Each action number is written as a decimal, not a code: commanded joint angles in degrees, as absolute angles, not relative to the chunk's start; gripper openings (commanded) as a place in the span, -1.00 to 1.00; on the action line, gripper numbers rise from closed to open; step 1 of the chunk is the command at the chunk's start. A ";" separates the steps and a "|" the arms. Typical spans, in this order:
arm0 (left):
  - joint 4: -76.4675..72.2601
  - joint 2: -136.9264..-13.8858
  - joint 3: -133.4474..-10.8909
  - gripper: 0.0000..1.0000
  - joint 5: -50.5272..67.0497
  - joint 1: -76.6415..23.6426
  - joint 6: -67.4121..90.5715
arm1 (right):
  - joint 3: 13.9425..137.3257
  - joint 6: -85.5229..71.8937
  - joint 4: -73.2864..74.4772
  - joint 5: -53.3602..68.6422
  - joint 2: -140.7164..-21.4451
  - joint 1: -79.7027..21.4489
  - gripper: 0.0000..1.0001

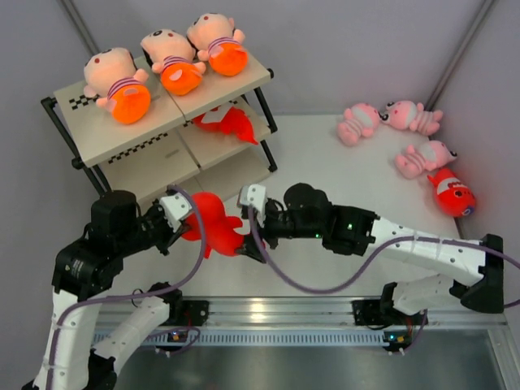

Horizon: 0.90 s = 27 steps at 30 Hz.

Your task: Place and organize the stuffed toys onto the shelf

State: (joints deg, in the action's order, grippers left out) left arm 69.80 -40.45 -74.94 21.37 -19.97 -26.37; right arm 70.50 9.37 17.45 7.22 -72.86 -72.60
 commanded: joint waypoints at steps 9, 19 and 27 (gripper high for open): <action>65.74 -37.62 -73.39 -1.00 18.19 -19.78 -28.65 | 67.77 -26.00 2.39 32.51 -75.06 -56.07 0.99; 65.74 -37.53 -74.79 -1.00 17.05 -19.69 -28.83 | 67.67 -30.15 -0.18 34.63 -79.01 -57.39 0.97; 65.39 -37.27 -74.88 -1.00 16.09 -19.77 -28.92 | 66.80 -31.20 0.53 33.66 -80.77 -59.06 0.37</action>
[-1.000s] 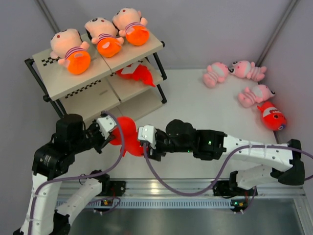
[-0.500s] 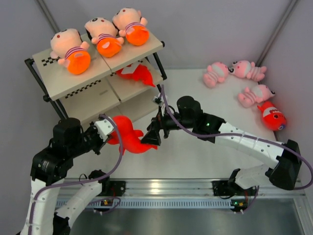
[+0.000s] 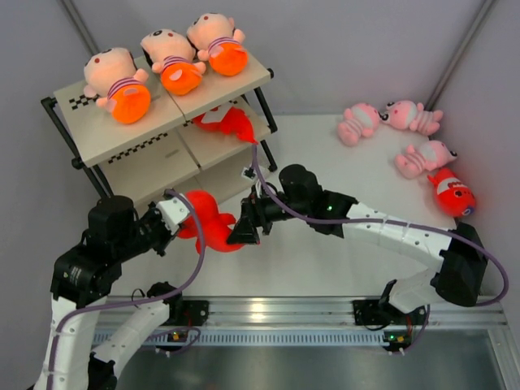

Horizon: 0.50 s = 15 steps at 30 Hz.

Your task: Place and organize the stuffed toys onto the shelf

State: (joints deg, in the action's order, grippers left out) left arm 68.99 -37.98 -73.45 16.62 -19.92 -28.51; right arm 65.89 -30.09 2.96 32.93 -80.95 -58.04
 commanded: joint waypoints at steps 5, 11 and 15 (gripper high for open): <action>65.39 -36.56 -74.79 -1.00 14.51 -19.78 -29.09 | 67.14 -30.68 -0.18 30.16 -78.40 -59.15 -0.91; 65.83 -32.09 -72.16 0.77 8.18 -18.64 -30.58 | 81.43 -12.77 24.67 -6.89 -77.60 -65.64 -1.00; 71.78 -27.08 -69.18 0.88 4.31 -15.13 -35.40 | 91.56 2.23 31.19 -25.90 -81.99 -72.41 -1.00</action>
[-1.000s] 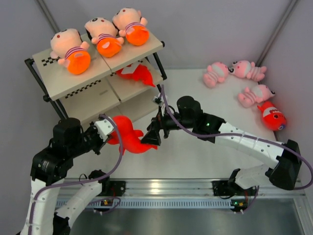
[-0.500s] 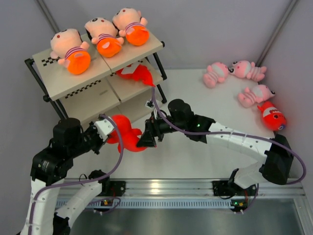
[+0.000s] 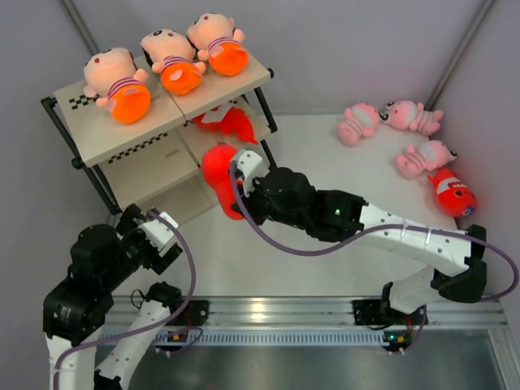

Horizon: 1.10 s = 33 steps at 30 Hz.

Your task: Place and organize the stuffed toys onto the shelf

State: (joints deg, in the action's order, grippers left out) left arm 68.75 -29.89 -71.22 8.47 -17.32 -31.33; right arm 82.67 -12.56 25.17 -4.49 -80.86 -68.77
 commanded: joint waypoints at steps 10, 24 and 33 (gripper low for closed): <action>78.66 -17.93 -57.74 0.89 -0.71 -7.04 -39.55 | 110.10 33.73 25.93 -47.10 -101.92 -76.11 -1.00; 81.30 -17.40 -58.27 0.88 2.63 -5.54 -39.99 | 124.54 48.52 12.05 -51.95 -121.02 -74.27 -1.00; 81.30 -17.23 -58.62 0.88 2.90 -5.54 -39.99 | 131.13 47.38 10.64 -52.74 -129.99 -71.90 -1.00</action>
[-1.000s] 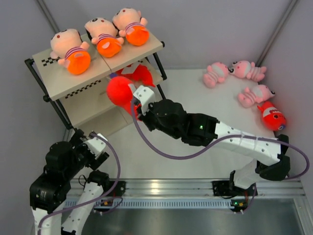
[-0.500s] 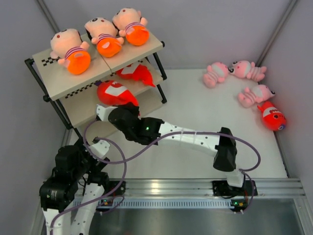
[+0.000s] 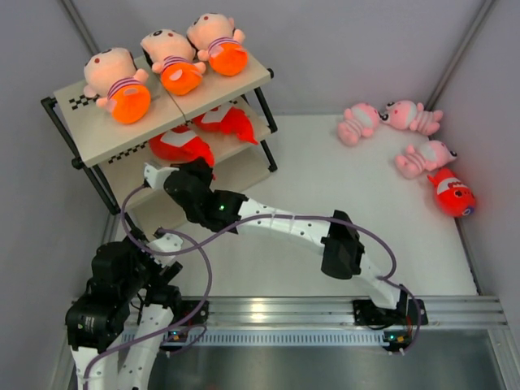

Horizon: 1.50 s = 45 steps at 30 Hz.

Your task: Place and organize the stuffed toys onto the shelf

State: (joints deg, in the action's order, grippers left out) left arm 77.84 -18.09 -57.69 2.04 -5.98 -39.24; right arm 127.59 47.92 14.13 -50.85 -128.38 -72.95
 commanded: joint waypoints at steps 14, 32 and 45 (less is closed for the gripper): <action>81.30 -17.93 -59.24 0.89 3.69 -5.54 -40.17 | 125.96 36.49 15.64 -46.77 -124.11 -71.89 0.30; 81.56 -18.46 -61.43 0.89 4.83 -5.10 -39.99 | 106.62 4.68 17.59 -14.19 -99.95 -67.43 0.87; 81.91 -18.46 -61.96 0.89 5.45 -4.83 -39.82 | 101.69 -25.48 4.49 3.07 -104.05 -53.62 0.64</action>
